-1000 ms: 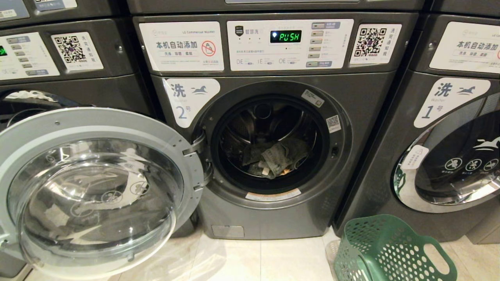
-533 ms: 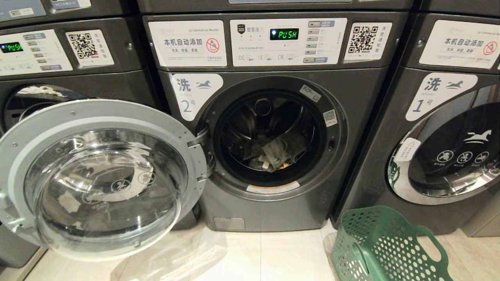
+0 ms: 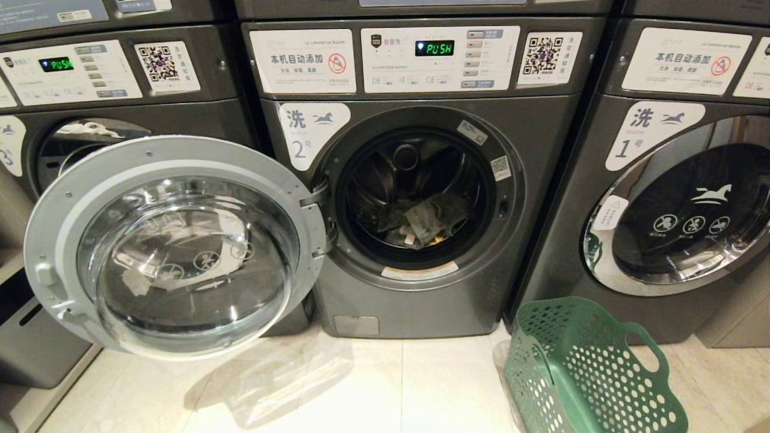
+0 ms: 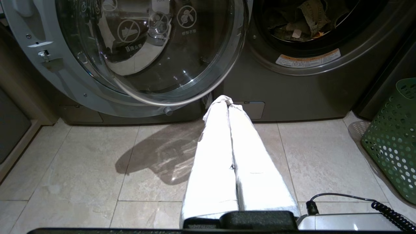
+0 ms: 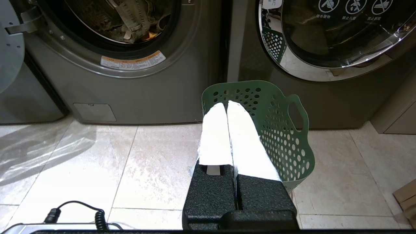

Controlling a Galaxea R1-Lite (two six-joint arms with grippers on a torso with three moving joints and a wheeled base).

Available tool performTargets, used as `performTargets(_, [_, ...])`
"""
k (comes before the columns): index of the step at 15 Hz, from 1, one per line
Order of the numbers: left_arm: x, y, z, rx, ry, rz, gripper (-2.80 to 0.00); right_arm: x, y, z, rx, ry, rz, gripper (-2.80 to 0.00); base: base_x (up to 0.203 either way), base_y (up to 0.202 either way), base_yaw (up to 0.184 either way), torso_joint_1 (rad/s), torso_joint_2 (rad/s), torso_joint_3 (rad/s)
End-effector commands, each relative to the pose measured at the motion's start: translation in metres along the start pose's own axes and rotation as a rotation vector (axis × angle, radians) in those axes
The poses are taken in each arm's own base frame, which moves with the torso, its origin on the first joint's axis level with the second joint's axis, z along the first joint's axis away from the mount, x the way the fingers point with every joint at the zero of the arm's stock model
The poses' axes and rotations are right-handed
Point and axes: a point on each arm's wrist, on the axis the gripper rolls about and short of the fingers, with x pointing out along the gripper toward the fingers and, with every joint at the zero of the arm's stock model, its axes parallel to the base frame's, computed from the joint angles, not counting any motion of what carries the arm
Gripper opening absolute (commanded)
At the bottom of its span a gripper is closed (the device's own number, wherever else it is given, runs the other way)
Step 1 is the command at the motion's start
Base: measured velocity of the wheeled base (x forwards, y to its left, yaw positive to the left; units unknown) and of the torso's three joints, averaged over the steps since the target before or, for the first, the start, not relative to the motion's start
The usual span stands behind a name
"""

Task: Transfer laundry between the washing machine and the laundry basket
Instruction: Close the washing machine door with the left hand

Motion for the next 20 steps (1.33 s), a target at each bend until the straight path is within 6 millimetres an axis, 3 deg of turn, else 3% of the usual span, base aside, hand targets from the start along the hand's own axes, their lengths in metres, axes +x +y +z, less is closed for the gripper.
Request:
performTargets(1, [0.0,0.0,0.0,0.005,0.001,-0.003,-2.8,0.0,0.0,0.0,0.0,0.0,0.0,-2.8,0.0,0.0,0.0,0.0,0.0,0.0])
performTargets(4, [0.0,0.0,0.001,0.036,0.002,-0.014,-2.8,0.0,0.0,0.0,0.007,0.0,0.0,-2.8,0.0,0.0,0.0,0.0,0.0,0.0])
performTargets(5, [-0.003,0.0,0.009,0.041,-0.031,-0.016,-2.8,0.0,0.0,0.0,0.013,-0.001,0.0,-2.8,0.0,0.0,0.0,0.0,0.0,0.0])
performTargets(7, [-0.014,0.001,0.053,0.049,-0.132,-0.025,-2.8,0.0,0.0,0.0,0.01,-0.002,0.002,-2.8,0.0,0.0,0.0,0.0,0.0,0.0])
performTargets(8, [-0.018,0.001,0.083,0.053,-0.167,-0.027,-2.8,0.0,0.0,0.0,0.004,0.001,0.006,-2.8,0.0,0.0,0.0,0.0,0.0,0.0])
performTargets(10, [-0.007,0.003,0.141,0.053,-0.153,-0.019,-2.8,0.0,0.0,0.0,0.017,0.0,0.0,-2.8,0.0,0.0,0.0,0.0,0.0,0.0])
performTargets(12, [0.032,0.006,0.186,0.046,-0.059,0.034,-2.8,0.0,0.0,0.0,0.02,-0.002,-0.002,-2.8,0.0,0.0,0.0,0.0,0.0,0.0])
performTargets(14, [0.091,0.01,0.217,0.024,0.054,0.096,-2.8,0.0,0.0,0.001,0.015,-0.002,-0.002,-2.8,0.0,0.0,0.0,0.0,0.0,0.0])
performTargets(18, [0.226,0.033,0.238,-0.013,0.146,0.197,-2.8,0.0,0.0,0.0,0.026,-0.001,-0.003,-2.8,0.0,0.0,0.0,0.0,0.0,0.0])
performTargets(20, [0.278,0.07,0.245,-0.023,0.102,0.27,-2.8,0.0,0.0,0.0,0.038,-0.002,-0.008,-2.8,0.0,0.0,0.0,0.0,0.0,0.0])
